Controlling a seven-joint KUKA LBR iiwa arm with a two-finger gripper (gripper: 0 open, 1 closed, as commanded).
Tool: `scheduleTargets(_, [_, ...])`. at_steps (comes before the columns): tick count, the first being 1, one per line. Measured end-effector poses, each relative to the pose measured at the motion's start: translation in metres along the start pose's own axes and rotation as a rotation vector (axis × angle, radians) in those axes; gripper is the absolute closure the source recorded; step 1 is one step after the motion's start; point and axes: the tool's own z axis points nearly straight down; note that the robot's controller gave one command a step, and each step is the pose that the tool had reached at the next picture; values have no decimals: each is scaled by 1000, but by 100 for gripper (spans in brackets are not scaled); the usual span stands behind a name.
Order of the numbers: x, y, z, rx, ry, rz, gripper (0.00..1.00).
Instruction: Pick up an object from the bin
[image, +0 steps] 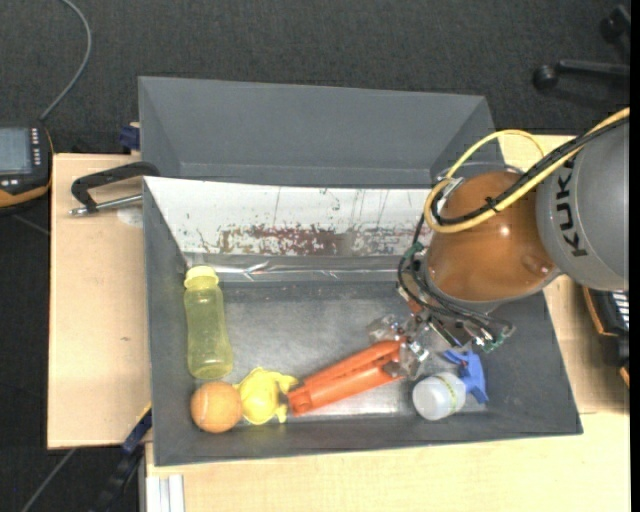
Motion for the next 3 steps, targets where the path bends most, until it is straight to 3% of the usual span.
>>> scheduleTargets(1, [-16, 0, -8, 12, -17, -17, 100])
scheduleTargets(2, [-18, 7, -42, -1, -2, -40, 100])
scheduleTargets(3, [-26, -3, -31, 16, -24, -18, 100])
